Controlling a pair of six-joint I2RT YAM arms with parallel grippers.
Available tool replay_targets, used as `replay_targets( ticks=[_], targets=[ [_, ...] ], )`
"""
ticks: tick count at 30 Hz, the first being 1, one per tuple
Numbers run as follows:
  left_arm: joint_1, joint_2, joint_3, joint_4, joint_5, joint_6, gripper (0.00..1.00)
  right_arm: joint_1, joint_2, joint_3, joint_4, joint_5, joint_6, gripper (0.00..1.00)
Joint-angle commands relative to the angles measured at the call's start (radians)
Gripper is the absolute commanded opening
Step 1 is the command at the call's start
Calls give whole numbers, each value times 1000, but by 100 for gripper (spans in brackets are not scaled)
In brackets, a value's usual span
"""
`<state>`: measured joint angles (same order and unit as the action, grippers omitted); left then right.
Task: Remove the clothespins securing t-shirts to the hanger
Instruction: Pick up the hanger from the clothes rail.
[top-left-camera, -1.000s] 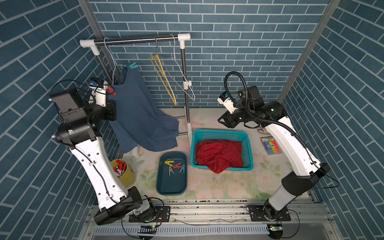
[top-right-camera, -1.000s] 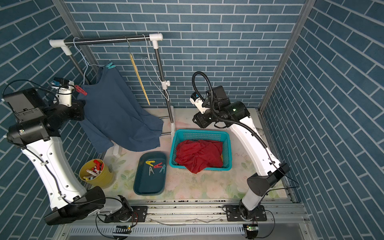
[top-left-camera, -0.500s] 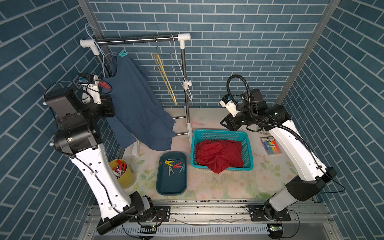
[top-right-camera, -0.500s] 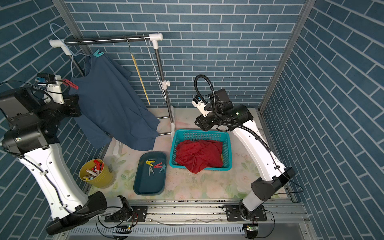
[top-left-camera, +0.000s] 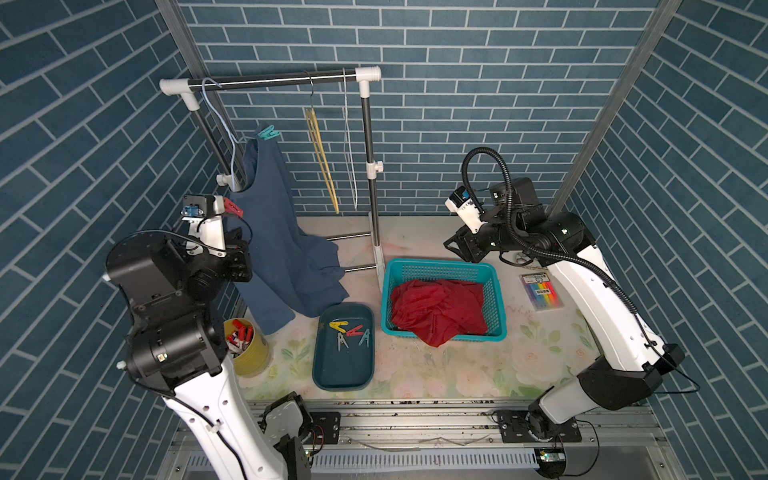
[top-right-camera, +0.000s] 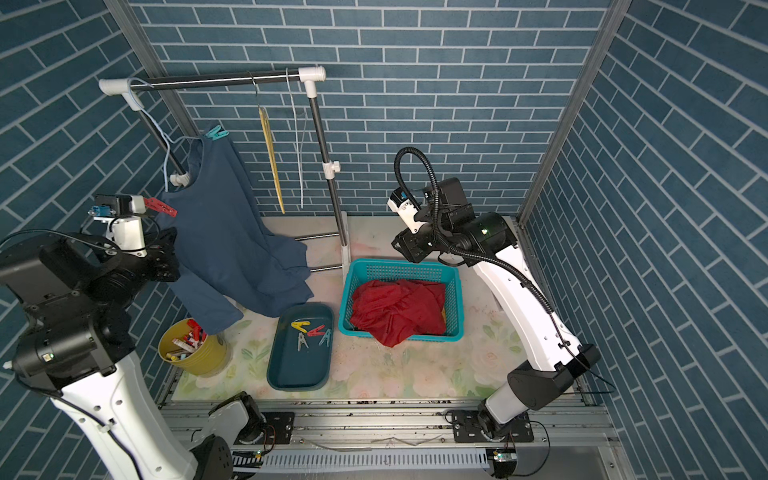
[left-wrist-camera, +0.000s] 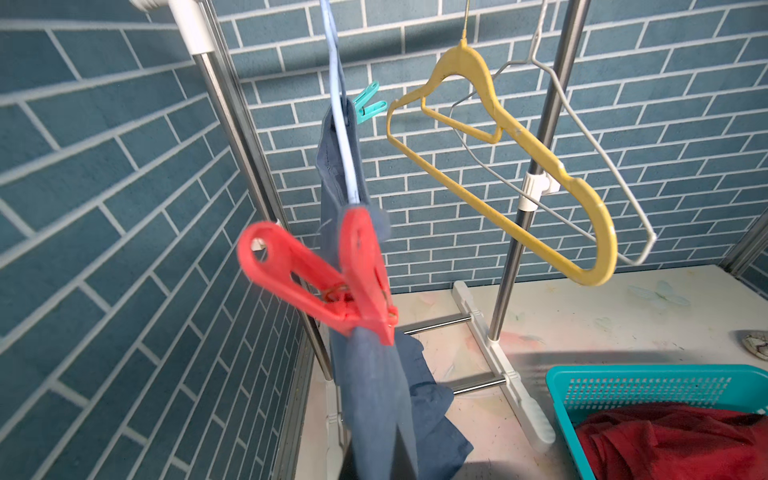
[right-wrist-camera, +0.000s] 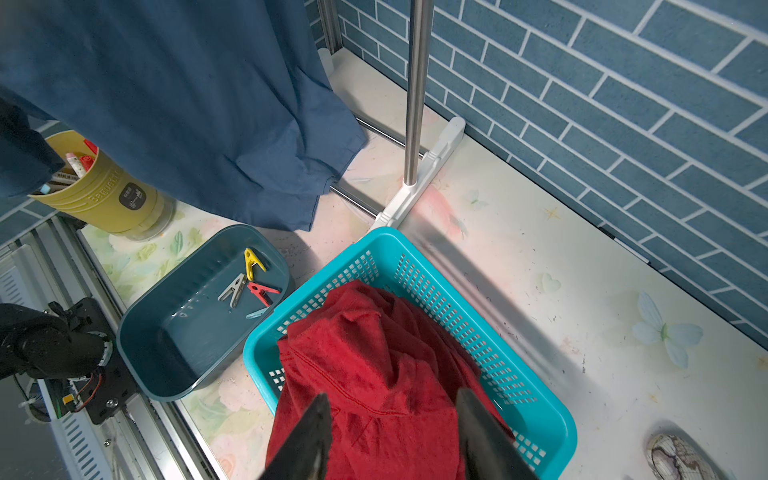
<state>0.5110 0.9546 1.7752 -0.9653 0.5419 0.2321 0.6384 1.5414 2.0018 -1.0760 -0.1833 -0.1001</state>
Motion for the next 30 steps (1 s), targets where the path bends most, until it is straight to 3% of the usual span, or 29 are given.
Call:
replay_targets(
  ticks=[1,7,12,24,30],
  targets=[
    [-14,-52,64,30,-42,20,0,1,-27,45,-30,-5,26,51],
    [-28,-51,214,22,-88,-23,0,1,-26,71,-35,10,19,51],
    [-79,-18,364,54,-39,-74,0,2,-39,64,-35,26,19,51],
    [-101,87,622,358,235,-420,0,1,-126,137,-62,71,7,53],
    [-105,147,621,609,340,-670,0,0,-178,177,-94,174,-12,54]
  ],
)
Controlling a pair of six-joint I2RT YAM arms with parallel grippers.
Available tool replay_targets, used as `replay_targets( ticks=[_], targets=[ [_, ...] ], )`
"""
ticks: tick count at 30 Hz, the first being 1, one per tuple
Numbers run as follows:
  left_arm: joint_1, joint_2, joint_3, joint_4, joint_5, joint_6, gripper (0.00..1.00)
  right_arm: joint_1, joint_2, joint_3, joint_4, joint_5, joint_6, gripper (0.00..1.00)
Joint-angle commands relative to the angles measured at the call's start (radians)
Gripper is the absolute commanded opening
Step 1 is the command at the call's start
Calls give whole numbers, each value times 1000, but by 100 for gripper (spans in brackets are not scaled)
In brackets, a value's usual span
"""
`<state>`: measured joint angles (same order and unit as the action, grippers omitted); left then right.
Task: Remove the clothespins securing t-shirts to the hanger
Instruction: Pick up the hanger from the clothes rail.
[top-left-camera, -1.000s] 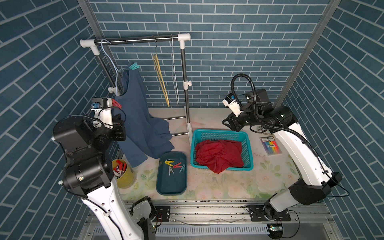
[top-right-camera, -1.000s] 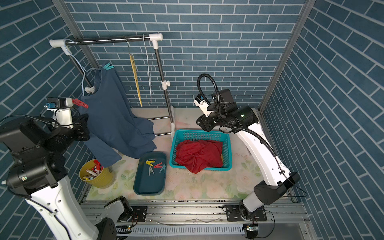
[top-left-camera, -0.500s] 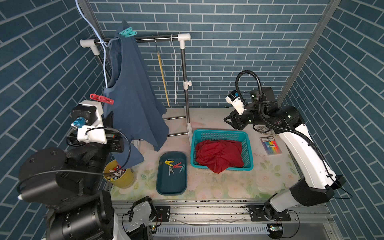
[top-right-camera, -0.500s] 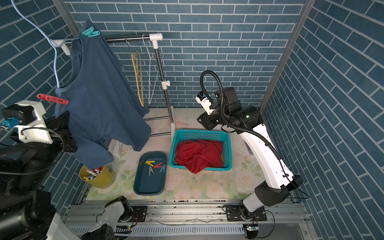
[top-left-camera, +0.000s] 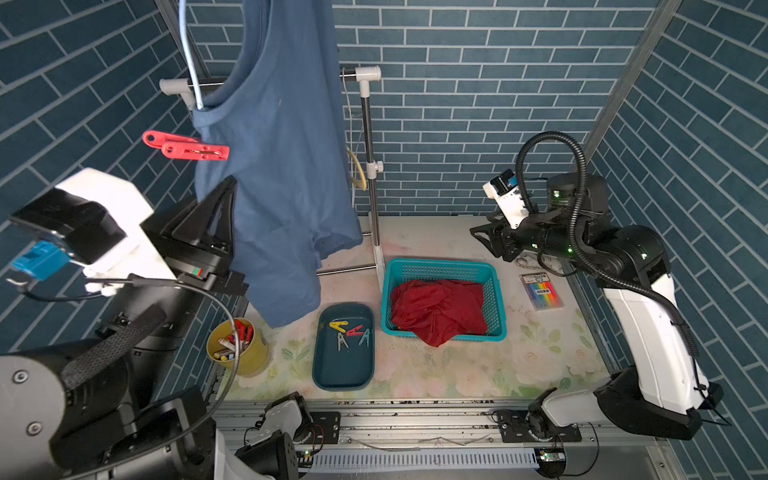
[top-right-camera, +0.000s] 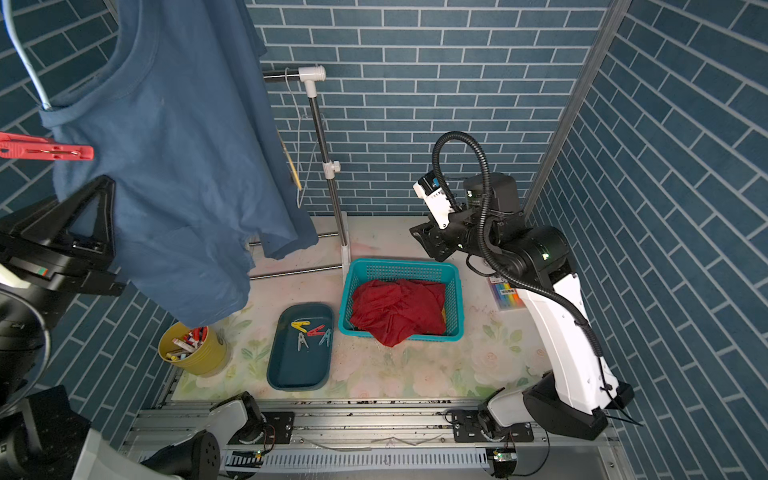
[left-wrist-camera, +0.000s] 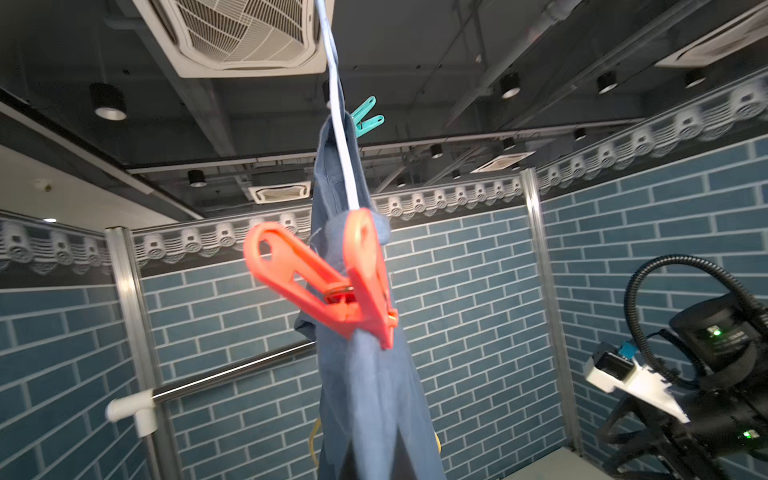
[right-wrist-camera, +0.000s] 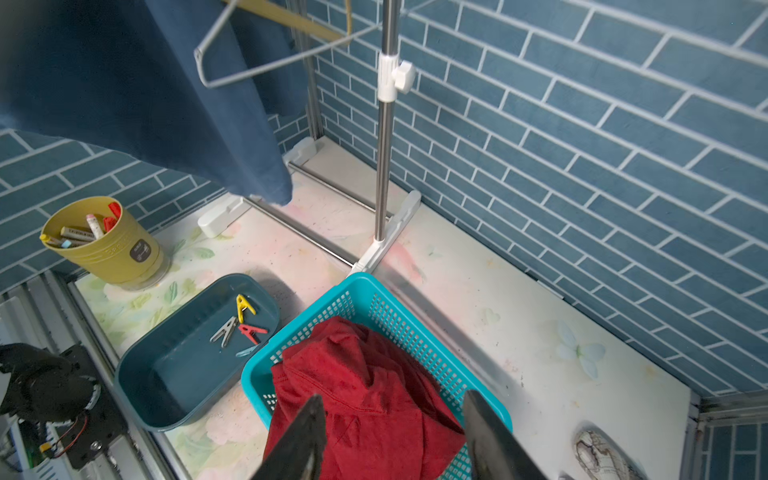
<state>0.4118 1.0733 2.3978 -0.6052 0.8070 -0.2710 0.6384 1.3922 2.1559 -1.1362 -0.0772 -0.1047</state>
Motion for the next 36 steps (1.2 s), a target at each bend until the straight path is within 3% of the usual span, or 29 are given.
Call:
replay_targets(
  ticks=[1,8,14,18,25,30,36],
  targets=[
    [-5,38,-14,283,88,-203,0,1,-40,20,-33,78,-11,54],
    [-24,56,-102,304,146,-240,0,1,-120,-71,7,174,-42,55],
    [-115,90,-135,236,200,-216,0,1,-149,-115,14,211,-49,56],
    [-207,121,-127,109,208,-118,0,1,-152,-88,5,230,-62,56],
    [-501,246,-150,-165,204,227,0,1,-165,-66,-1,229,-93,58],
    [-660,354,-100,-232,179,361,0,1,-150,0,-40,226,-98,58],
    [-722,501,66,-348,198,482,0,1,-114,148,-72,208,-102,60]
  ],
)
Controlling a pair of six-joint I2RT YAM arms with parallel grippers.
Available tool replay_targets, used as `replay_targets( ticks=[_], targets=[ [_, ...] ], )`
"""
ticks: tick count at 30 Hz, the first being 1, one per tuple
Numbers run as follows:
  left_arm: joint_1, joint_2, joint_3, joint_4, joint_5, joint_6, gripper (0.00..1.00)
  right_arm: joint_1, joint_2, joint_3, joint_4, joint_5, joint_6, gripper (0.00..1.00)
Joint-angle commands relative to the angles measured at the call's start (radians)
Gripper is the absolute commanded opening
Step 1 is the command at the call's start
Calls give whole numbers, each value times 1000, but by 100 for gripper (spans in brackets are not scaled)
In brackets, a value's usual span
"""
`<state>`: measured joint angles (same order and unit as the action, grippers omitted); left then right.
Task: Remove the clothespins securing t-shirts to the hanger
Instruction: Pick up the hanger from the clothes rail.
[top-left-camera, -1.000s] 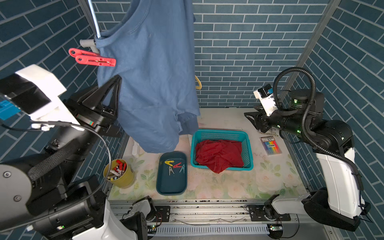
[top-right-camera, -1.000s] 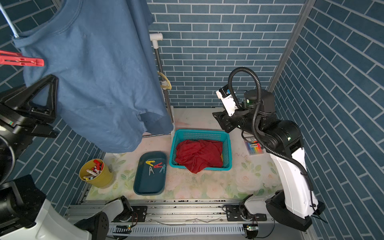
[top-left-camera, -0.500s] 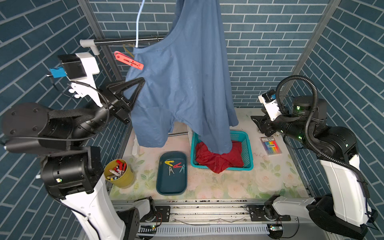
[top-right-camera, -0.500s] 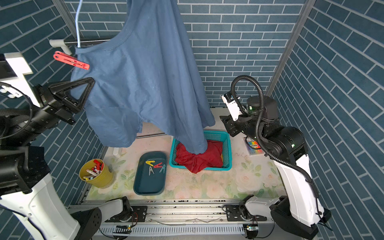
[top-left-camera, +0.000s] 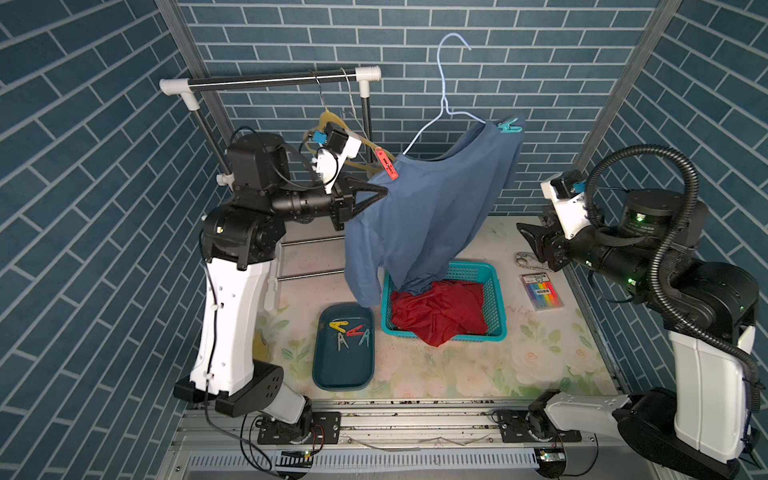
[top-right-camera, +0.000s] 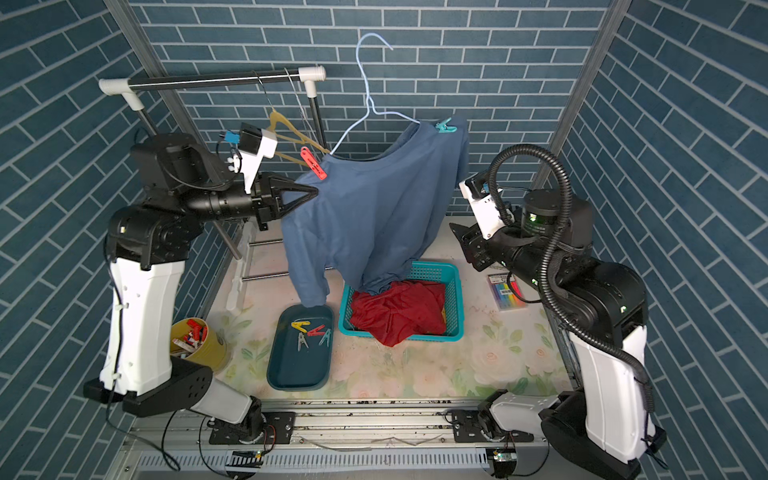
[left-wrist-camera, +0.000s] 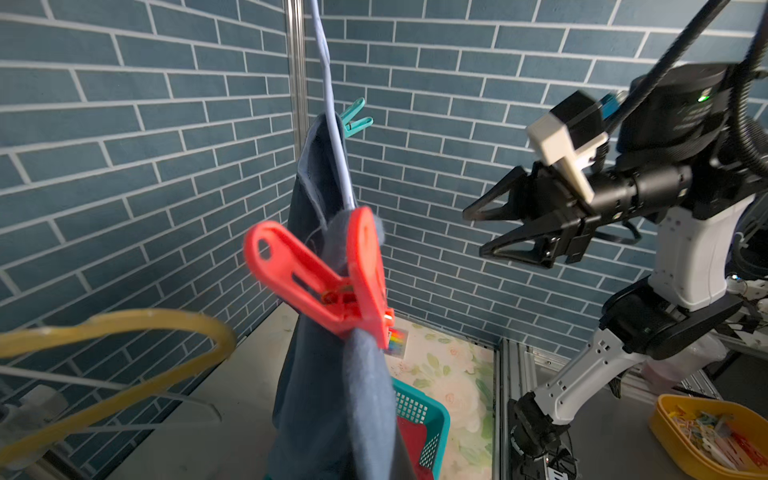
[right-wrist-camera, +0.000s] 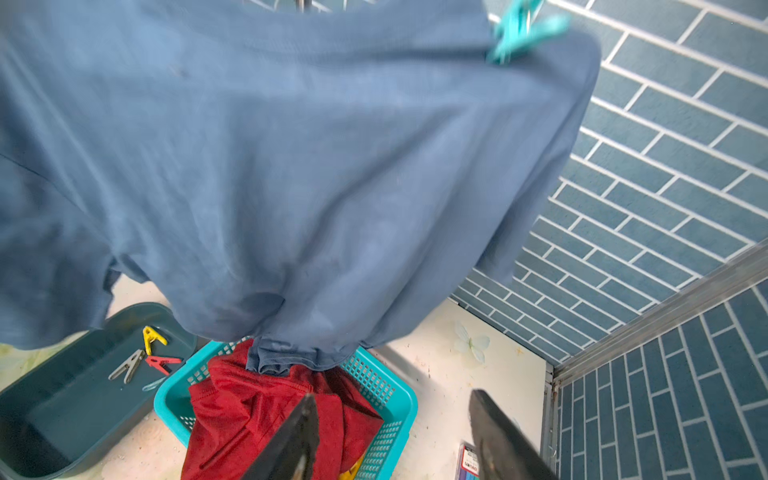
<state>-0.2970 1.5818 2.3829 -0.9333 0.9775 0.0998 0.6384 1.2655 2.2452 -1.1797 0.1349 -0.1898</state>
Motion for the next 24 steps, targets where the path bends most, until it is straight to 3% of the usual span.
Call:
replay_targets(
  ticks=[1,7,10,13,19,24],
  targets=[
    [-15,6,83,-19,46,124,0,1,23,94,-33,-8,-17,60],
    [-58,53,45,1,112,210,0,1,121,287,-24,-19,44,63],
    [-77,76,45,-10,134,254,0,1,185,360,-12,-83,100,63],
    [-79,95,45,-62,128,318,0,1,223,362,21,-143,139,63],
    [-81,101,3,-176,73,430,0,1,230,295,92,-136,178,63],
    [-106,69,-87,-173,21,485,0,0,257,277,102,-123,204,63]
  ],
)
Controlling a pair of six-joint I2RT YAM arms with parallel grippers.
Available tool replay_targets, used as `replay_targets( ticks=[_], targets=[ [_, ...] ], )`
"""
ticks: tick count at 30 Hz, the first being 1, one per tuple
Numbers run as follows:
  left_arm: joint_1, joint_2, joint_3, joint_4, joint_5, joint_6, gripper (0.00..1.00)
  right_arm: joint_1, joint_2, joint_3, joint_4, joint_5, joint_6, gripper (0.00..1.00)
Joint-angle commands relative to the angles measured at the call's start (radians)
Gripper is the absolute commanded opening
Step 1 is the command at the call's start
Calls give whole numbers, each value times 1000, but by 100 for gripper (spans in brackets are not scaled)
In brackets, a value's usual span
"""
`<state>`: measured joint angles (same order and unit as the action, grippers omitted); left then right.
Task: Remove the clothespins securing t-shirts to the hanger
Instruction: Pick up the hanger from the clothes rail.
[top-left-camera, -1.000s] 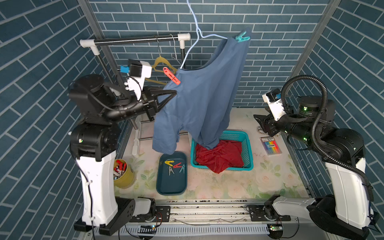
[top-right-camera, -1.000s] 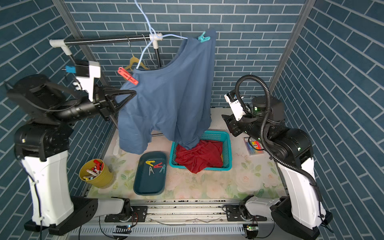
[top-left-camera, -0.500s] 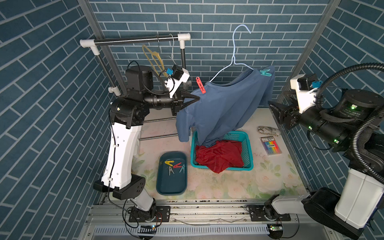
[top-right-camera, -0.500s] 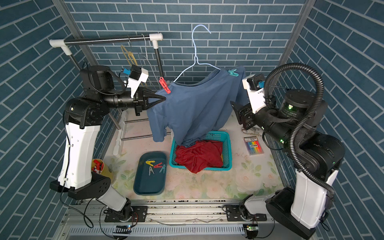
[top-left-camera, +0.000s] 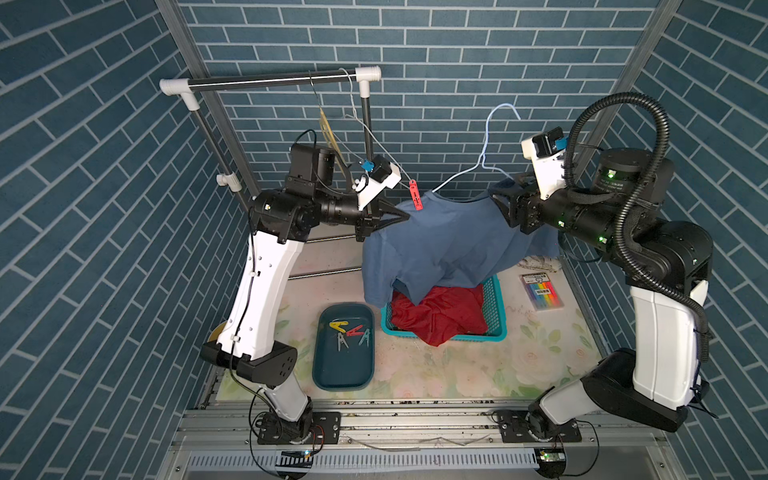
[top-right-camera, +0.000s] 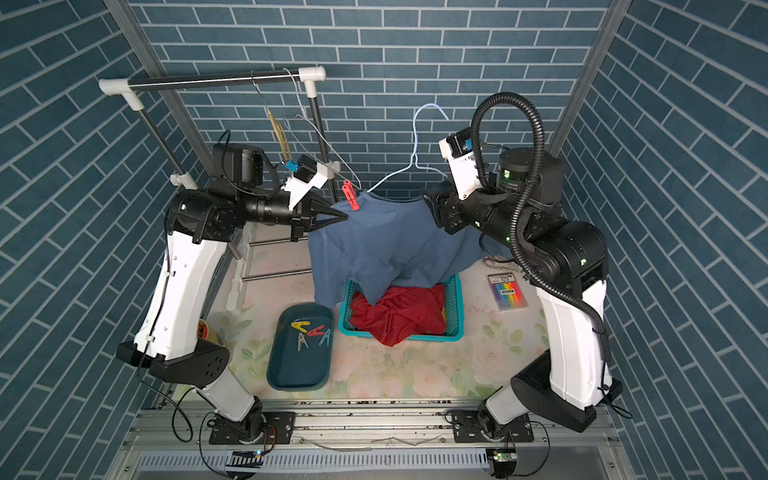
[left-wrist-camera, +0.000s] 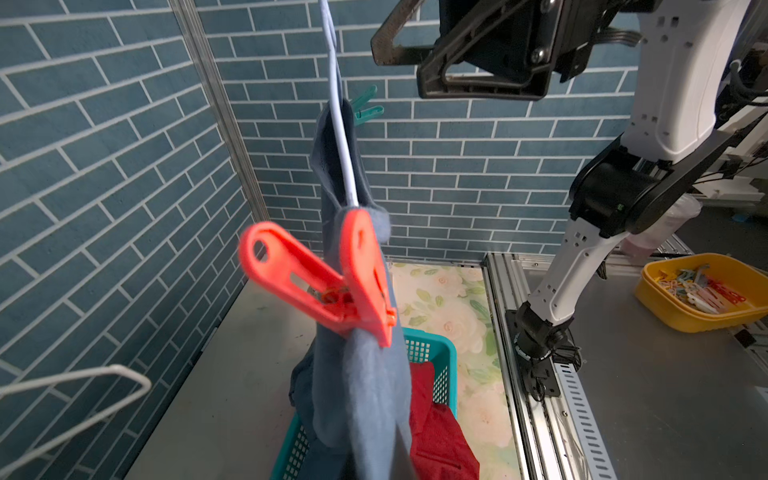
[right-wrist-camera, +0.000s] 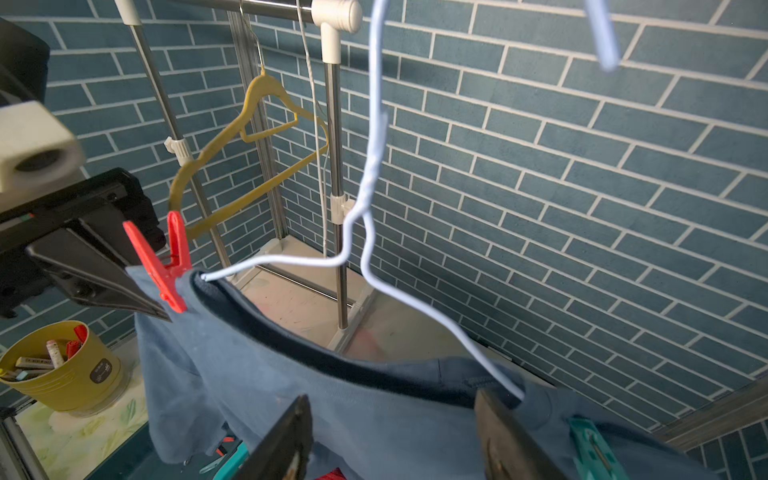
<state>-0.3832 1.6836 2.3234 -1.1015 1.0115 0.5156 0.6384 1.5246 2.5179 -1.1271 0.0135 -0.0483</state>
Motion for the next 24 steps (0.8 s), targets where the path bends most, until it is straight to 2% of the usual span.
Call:
replay_targets(
  ticks=[1,6,11,12,16,19,24],
  targets=[
    [-27,-37,-42,-3,-14,78,0,1,8,7,48,12,79,63],
    [-61,-56,-111,-3,-32,122,0,0,49,11,50,36,125,62],
    [-69,-117,-214,72,-50,124,0,0,72,-11,38,76,126,59],
    [-68,-131,-237,91,-51,121,0,0,71,-25,43,81,125,57],
    [-70,-177,-320,143,-55,109,0,0,61,-78,74,73,103,19],
    [-71,-200,-362,156,-64,105,0,0,64,-89,85,43,82,0],
    [-71,-230,-418,169,-98,97,0,0,50,-110,124,28,47,0]
  ],
)
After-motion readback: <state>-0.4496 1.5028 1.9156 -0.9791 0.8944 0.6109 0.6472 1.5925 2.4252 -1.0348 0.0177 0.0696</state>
